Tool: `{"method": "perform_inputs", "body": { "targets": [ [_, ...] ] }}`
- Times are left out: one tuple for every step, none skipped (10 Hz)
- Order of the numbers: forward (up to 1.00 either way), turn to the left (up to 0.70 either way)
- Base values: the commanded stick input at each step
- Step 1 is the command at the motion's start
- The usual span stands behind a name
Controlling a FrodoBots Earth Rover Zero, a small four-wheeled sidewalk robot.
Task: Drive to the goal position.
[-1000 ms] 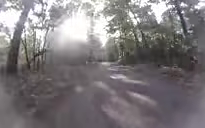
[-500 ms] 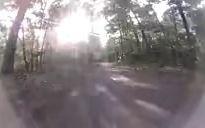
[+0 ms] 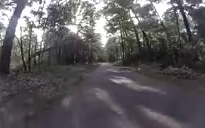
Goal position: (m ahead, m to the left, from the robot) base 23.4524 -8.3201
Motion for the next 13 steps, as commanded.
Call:
{"method": "perform_inputs", "body": {
  "targets": [
    [0.70,-0.01],
    [0.70,-0.01],
    [0.70,-0.01],
    [0.70,-0.01],
    [0.70,-0.01],
    [0.70,-0.01],
    [0.70,-0.01],
    [0.70,-0.01],
    [0.70,-0.01],
    [0.70,-0.01],
    [0.70,-0.01],
    [0.70,-0.01],
    [0.70,-0.01]
  ]
}}
